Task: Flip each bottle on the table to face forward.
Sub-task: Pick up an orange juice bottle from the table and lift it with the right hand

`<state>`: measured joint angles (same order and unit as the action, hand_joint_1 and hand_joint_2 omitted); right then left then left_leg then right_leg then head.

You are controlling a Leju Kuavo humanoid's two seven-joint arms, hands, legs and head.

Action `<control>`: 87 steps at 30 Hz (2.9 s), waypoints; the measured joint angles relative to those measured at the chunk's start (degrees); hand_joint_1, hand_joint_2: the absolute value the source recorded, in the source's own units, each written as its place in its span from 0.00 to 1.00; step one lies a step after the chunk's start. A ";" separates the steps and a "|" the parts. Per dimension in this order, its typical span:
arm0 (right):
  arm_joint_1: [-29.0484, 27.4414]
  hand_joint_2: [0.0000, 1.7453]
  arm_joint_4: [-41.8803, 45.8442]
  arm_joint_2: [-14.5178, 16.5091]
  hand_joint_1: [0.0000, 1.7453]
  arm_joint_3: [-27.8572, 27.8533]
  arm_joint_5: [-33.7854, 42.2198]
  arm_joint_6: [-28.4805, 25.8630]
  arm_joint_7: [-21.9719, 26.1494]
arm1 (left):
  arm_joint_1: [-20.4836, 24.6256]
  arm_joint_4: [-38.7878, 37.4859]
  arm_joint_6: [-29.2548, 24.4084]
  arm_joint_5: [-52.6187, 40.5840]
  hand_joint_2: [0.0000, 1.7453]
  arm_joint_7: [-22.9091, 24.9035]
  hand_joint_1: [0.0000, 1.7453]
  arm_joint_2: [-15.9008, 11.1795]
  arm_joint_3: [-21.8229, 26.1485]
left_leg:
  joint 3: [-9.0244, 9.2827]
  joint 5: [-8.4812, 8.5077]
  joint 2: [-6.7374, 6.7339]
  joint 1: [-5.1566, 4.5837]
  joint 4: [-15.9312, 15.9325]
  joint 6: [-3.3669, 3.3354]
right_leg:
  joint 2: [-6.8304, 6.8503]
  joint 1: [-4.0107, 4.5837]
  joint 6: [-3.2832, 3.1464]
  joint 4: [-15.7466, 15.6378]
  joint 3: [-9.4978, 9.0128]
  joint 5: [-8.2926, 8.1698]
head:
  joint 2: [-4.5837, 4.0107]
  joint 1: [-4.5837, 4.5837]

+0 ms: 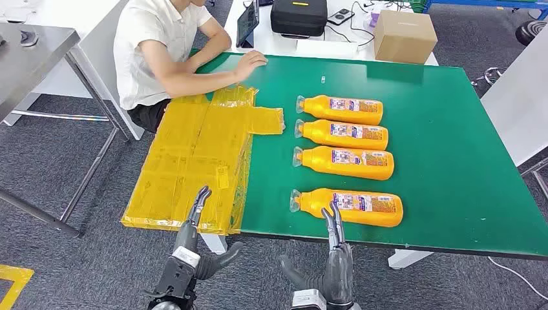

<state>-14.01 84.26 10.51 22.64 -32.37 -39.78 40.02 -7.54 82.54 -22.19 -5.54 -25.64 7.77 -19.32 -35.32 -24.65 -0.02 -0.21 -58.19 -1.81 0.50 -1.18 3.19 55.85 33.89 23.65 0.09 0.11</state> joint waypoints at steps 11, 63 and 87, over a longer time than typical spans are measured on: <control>0.01 1.00 -0.09 0.33 0.00 0.01 0.95 0.00 0.00 | -0.12 3.12 -2.62 -3.22 1.00 -1.32 0.00 0.58 3.31 | 0.00 0.00 0.01 0.00 0.00 0.00 | 0.00 0.00 0.00 0.00 -0.01 0.00 | 0.00 0.01; 14.54 1.00 -12.38 -21.59 0.00 -16.74 -27.76 12.26 -27.10 | 10.02 -9.19 6.16 0.80 1.00 2.29 0.00 3.68 -4.16 | -0.02 0.04 0.00 -0.08 -0.03 -0.08 | 0.00 -0.04 0.10 -0.02 -0.04 -0.09 | 0.00 -0.01; 22.58 1.00 -19.97 -23.98 0.00 -10.38 -26.67 20.97 -29.57 | 10.69 -9.28 7.27 0.75 1.00 3.87 0.00 3.84 -5.26 | -0.02 0.08 0.02 -0.08 -0.04 -0.10 | 0.01 -0.04 0.14 -0.01 -0.06 -0.13 | 0.00 -0.02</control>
<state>8.58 64.29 -13.46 12.26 -59.04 -18.81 10.45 3.15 73.26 -14.92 -4.79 -21.77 11.61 -24.58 -35.34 -24.57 0.01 -0.28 -58.24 -1.91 0.51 -1.21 3.33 55.85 33.83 23.52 0.09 0.09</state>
